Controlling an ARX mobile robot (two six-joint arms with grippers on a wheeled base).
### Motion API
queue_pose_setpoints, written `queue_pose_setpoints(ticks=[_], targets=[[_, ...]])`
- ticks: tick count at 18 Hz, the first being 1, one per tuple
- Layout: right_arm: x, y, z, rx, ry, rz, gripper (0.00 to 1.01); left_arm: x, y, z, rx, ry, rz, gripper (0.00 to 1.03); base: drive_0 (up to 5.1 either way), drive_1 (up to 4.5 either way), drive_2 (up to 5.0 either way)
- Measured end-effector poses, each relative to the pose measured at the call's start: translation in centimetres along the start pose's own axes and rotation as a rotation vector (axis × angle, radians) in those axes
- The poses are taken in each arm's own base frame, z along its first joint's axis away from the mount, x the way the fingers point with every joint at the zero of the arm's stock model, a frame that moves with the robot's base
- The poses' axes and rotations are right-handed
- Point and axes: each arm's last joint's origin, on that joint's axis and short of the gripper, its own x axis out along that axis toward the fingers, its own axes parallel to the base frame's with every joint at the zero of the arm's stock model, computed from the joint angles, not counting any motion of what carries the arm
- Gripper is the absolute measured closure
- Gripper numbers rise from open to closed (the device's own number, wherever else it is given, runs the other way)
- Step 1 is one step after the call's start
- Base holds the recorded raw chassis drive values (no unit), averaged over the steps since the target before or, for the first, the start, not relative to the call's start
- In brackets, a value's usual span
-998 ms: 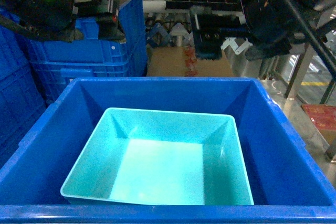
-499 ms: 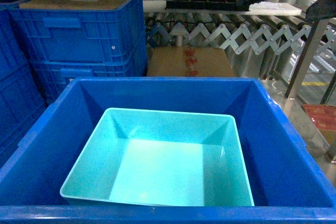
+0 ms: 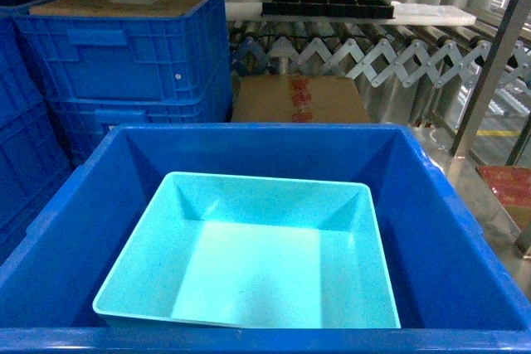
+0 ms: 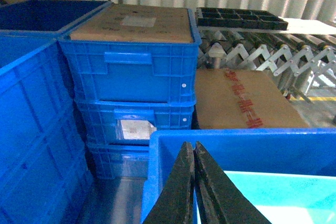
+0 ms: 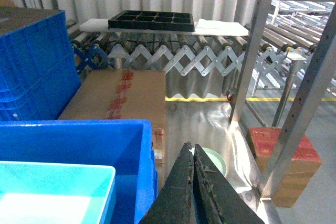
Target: Stack blue boxes stably on right
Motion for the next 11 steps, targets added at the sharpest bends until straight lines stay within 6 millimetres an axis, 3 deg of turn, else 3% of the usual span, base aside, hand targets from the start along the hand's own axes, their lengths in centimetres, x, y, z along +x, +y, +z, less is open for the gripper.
queue_pose_setpoints(ticks=[3,8,11], targets=[[-2.5,-1.2,-1.3,0.001,-0.004,0.009,0.99,-2.8,1.4,-1.2,0.002,-0.010,0.007,1.01,0.0,0.00,0.0],[-5.4,-3.2,-2.8,-0.001,-0.001,-0.002,1.00,-6.4,1.3,-2.8,0.002,-0.006,-0.008,1.01,0.0,0.00,0.0],[-6.7,-3.2,-3.4,-0.001,0.002,0.005,1.00,-8.0,1.3,-3.4,0.002,-0.006,-0.008,1.01,0.0,0.00,0.0]])
